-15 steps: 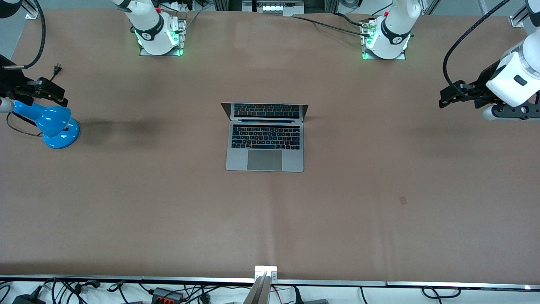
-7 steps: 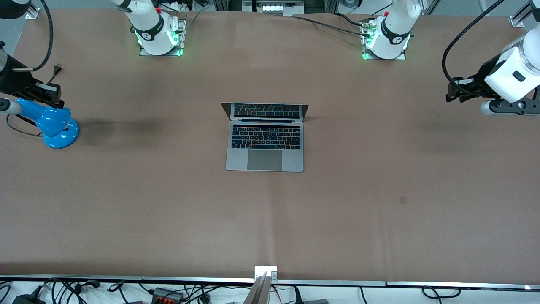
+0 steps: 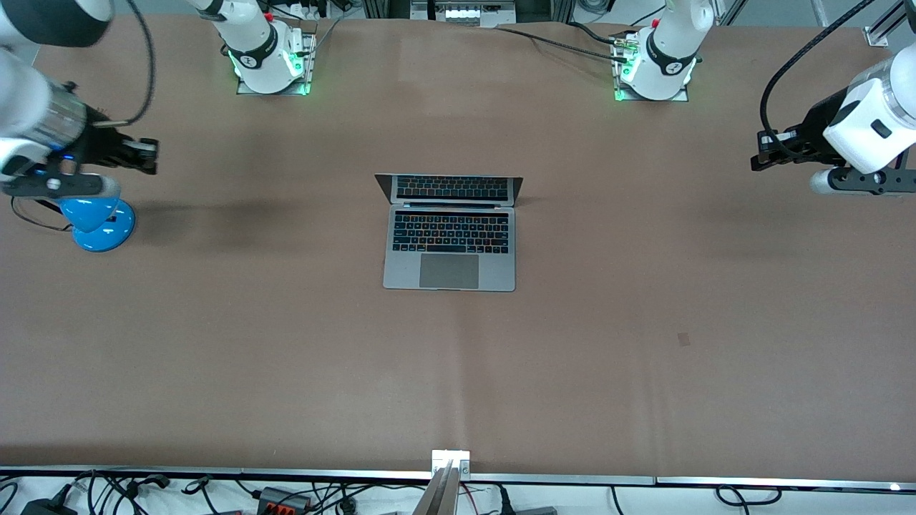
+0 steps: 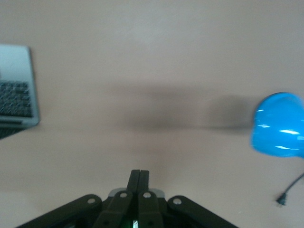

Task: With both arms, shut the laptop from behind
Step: 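Move the right gripper and the left gripper toward the laptop lid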

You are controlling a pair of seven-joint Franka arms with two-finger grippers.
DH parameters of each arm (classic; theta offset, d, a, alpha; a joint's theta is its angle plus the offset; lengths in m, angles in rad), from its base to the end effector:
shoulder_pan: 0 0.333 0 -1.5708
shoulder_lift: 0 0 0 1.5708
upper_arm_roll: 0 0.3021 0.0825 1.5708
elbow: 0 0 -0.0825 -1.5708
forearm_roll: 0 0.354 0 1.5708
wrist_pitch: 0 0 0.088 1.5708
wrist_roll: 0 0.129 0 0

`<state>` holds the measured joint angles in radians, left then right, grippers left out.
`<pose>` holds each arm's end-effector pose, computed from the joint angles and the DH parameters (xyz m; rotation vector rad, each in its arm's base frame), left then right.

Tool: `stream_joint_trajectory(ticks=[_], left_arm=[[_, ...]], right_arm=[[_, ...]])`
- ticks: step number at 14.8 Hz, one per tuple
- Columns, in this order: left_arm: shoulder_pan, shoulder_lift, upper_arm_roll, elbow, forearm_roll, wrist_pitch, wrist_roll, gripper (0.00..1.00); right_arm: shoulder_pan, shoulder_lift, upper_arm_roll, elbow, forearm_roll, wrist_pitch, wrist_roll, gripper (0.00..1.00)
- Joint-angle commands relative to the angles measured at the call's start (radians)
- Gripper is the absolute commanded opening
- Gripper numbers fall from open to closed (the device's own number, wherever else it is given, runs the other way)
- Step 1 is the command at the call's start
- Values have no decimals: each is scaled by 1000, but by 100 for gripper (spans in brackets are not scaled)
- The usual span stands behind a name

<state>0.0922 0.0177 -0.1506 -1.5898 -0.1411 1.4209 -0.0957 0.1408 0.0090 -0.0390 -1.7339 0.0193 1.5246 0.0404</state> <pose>0.5052 -0.0487 0.5615 2.9979 0.0435 -0.2961 0.5032 0.0540 0.5100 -3.1180 -0.0938 0.3431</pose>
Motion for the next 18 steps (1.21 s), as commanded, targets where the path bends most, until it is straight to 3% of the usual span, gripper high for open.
stream_joint_trajectory(ticks=[1, 6, 9, 11, 13, 18], left_arm=[[-12, -1, -70, -2, -34, -45, -19, 0], [-19, 96, -220, -24, -98, 50, -82, 0], [-17, 139, -299, -111, -133, 128, -111, 0], [-16, 104, -329, -250, -211, 257, -154, 0], [-14, 94, -407, -332, -224, 378, -220, 0], [-17, 131, -498, -392, -261, 492, -256, 0]], right_arm=[[31, 28, -6, -7, 86, -23, 13, 0], [71, 23, -6, -90, 223, -24, 13, 0], [109, 25, -6, -186, 352, 5, 9, 0], [178, 25, -6, -243, 379, 61, 12, 0], [229, 29, -6, -295, 395, 116, 10, 0], [413, 55, -7, -384, 416, 302, 48, 0]])
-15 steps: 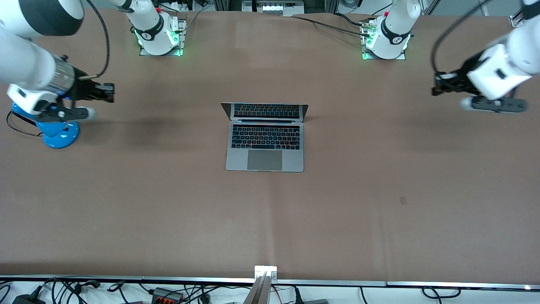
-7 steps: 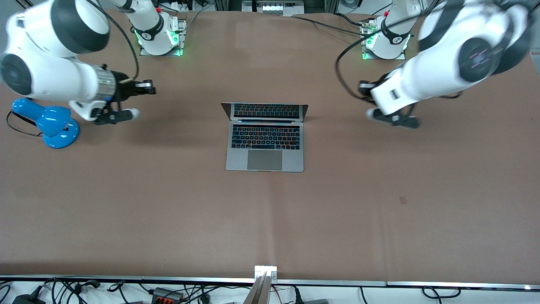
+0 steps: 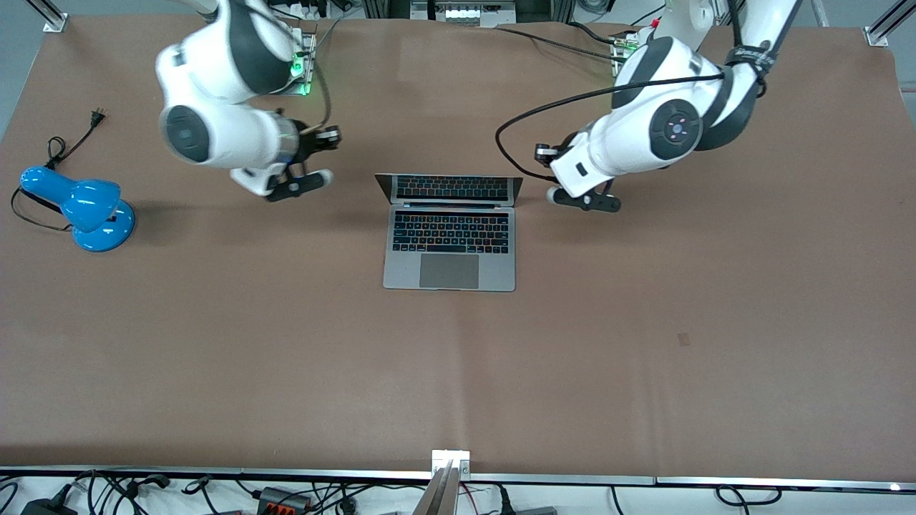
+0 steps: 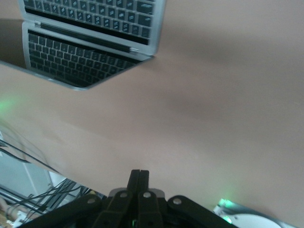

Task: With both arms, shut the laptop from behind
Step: 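Move the right gripper and the left gripper toward the laptop lid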

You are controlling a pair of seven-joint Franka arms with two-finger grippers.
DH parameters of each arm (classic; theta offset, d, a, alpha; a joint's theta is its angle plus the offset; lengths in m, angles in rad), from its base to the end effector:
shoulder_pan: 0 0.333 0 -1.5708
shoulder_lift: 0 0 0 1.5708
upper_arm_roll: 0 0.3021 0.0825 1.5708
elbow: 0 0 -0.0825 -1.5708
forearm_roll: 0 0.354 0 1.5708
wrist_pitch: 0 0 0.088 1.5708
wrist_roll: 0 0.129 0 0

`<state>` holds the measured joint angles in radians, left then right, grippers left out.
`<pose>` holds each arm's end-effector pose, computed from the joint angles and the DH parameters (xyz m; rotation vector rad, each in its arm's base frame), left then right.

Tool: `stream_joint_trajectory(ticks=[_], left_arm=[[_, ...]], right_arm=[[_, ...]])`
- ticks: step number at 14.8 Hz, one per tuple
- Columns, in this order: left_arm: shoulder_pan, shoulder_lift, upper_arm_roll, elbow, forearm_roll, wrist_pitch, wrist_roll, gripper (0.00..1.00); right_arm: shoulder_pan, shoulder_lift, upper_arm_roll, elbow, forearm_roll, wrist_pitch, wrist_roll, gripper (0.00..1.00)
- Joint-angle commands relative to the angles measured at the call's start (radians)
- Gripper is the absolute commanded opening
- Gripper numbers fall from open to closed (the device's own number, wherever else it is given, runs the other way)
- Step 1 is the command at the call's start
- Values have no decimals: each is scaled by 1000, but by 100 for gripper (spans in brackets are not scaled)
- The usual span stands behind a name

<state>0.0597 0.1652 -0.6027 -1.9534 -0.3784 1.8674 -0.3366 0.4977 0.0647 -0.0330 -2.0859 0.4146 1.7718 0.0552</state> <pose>0.4409 -0.2992 0.3810 2.7841 -0.0789 -0.5575 0.4115 0.2554 0.3594 -2.7723 -0.3435 0.6563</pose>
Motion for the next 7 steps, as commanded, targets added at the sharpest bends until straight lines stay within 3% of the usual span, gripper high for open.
stream_joint_trajectory(ticks=[1, 7], left_arm=[[15, -6, -51, -44, -23, 86, -15, 0], [-43, 89, -68, -61, -22, 226, -47, 0]], right_arm=[[85, 7, -13, -33, 21, 75, 57, 0], [165, 69, -13, -25, 21, 176, 140, 0]])
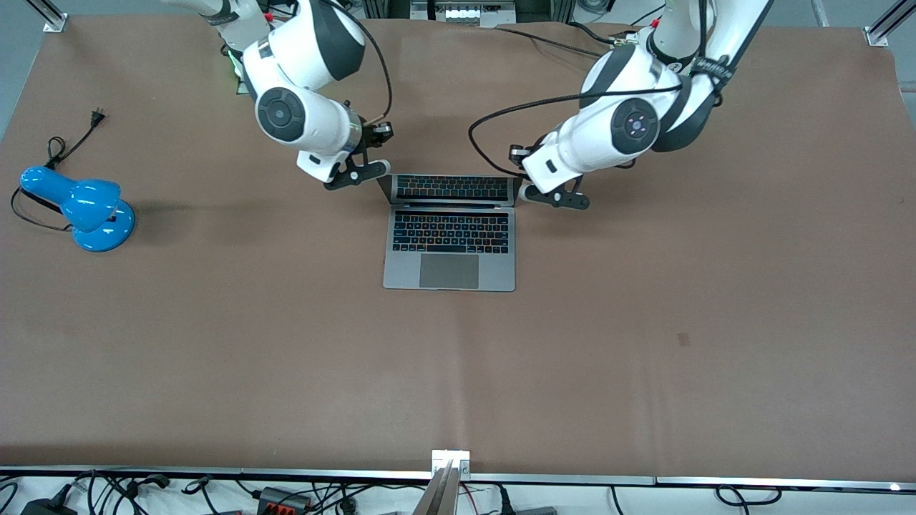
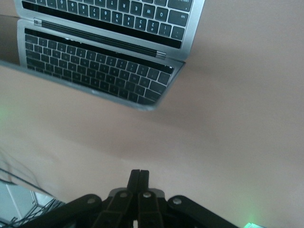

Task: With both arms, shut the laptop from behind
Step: 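Move the right gripper and the left gripper toward the laptop lid, then push the laptop lid down with the right gripper while the left gripper pushes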

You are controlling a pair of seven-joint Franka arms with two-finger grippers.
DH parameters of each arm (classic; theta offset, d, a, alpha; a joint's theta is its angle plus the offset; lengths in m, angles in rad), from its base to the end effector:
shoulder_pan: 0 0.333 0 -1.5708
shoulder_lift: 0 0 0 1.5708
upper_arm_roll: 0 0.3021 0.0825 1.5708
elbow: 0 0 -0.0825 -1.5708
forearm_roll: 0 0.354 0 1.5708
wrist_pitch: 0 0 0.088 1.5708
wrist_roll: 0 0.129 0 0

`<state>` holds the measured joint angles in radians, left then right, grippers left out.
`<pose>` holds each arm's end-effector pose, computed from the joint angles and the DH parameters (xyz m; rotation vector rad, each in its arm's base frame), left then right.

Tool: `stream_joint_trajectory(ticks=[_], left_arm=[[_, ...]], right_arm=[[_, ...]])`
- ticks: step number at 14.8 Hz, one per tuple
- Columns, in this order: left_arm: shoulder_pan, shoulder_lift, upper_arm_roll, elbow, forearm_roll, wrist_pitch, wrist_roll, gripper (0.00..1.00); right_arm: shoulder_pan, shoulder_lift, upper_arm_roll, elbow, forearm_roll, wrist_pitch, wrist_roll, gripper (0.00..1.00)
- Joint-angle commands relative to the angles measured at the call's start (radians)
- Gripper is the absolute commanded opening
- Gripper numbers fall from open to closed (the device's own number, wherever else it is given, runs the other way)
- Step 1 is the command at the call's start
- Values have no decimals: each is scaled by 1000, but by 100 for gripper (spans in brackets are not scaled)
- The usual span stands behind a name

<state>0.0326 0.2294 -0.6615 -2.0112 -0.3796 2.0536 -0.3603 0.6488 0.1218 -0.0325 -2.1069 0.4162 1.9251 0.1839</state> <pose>0.4288 -0.3354 0.3437 2.7613 -0.0853 -0.4949 0.3862 0.3185 0.3283 -2.8454 -0.3226 0.6056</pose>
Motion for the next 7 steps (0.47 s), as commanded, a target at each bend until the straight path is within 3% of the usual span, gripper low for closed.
stream_joint_trajectory(ticks=[1, 7], left_arm=[[-19, 30, -9, -6, -21, 48, -23, 0], [-57, 113, -3, -9, -18, 171, -31, 0]], right_arm=[[14, 19, -13, 1, 19, 29, 11, 0], [14, 59, -13, 39, 19, 45, 11, 0]])
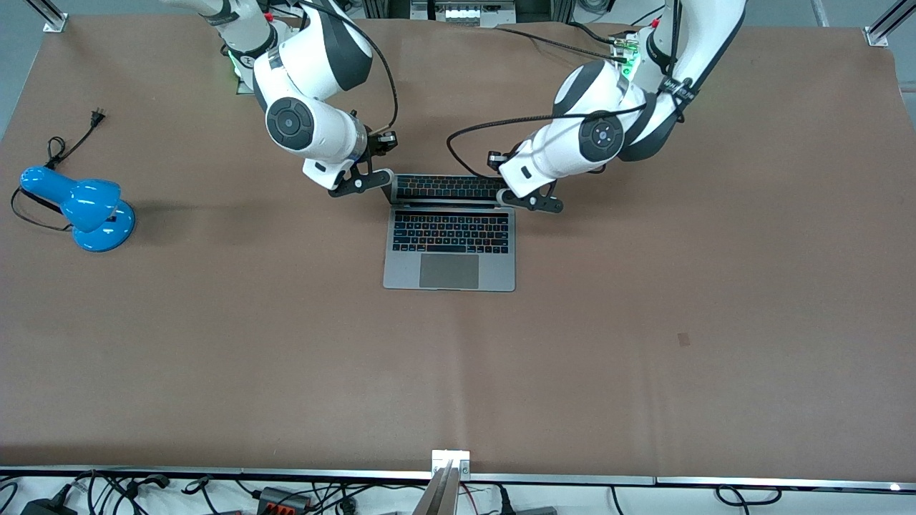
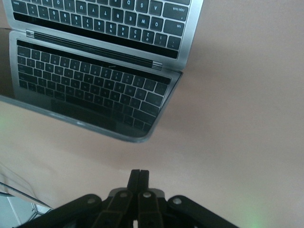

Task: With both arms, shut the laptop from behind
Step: 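Push the laptop lid down with the right gripper while the left gripper pushes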

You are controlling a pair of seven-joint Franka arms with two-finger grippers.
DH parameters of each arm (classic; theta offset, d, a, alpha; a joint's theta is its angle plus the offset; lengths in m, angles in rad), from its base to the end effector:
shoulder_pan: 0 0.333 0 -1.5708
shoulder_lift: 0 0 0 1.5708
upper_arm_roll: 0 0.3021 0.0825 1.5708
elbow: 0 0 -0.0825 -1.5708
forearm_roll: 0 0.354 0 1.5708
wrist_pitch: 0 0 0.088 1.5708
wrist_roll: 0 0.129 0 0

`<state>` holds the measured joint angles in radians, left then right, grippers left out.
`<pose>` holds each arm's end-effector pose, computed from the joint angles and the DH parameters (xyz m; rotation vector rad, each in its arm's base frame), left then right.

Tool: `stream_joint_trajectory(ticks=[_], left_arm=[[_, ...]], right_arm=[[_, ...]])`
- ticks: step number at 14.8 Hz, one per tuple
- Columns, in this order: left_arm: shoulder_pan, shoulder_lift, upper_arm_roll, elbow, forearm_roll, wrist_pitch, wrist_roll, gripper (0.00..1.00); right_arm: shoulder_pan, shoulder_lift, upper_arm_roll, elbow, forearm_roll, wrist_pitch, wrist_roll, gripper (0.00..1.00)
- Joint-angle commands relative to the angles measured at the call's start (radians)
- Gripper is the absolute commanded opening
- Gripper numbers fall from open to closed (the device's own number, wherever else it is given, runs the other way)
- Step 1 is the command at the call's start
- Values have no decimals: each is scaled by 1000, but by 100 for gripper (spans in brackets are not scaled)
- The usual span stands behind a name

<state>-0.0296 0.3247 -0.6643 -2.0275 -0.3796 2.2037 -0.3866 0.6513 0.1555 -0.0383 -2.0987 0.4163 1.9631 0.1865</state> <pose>0.4223 -0.3653 0.3052 2.7295 -0.0643 -0.4726 0.3945 0.3200 0.3158 -2.8553 -0.2986 0.5844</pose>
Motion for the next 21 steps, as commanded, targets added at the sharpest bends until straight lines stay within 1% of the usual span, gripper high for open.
stream_joint_trajectory(ticks=[1, 6, 7, 13, 16, 18, 21], left_arm=[[5, 20, 5, 10, -13, 22, -8, 0], [14, 31, 17, 18, -10, 24, -9, 0], [13, 37, 31, 29, -10, 24, -9, 0], [11, 91, 63, 79, -4, 24, -9, 0], [7, 142, 77, 142, 21, 22, -15, 0], [2, 160, 87, 156, 21, 21, -15, 0], [0, 183, 94, 173, 42, 22, -14, 0]], right_arm=[[11, 38, -8, 45, 19, 7, 8, 0], [5, 85, -9, 118, 19, 8, 7, 0], [-2, 97, -9, 137, 18, 10, 7, 0], [-22, 193, -20, 252, 10, 11, 7, 0], [-36, 240, -20, 293, 7, 36, 5, 0], [-47, 274, -20, 324, 7, 45, 1, 0], [-70, 328, -20, 368, -22, 60, -5, 0]])
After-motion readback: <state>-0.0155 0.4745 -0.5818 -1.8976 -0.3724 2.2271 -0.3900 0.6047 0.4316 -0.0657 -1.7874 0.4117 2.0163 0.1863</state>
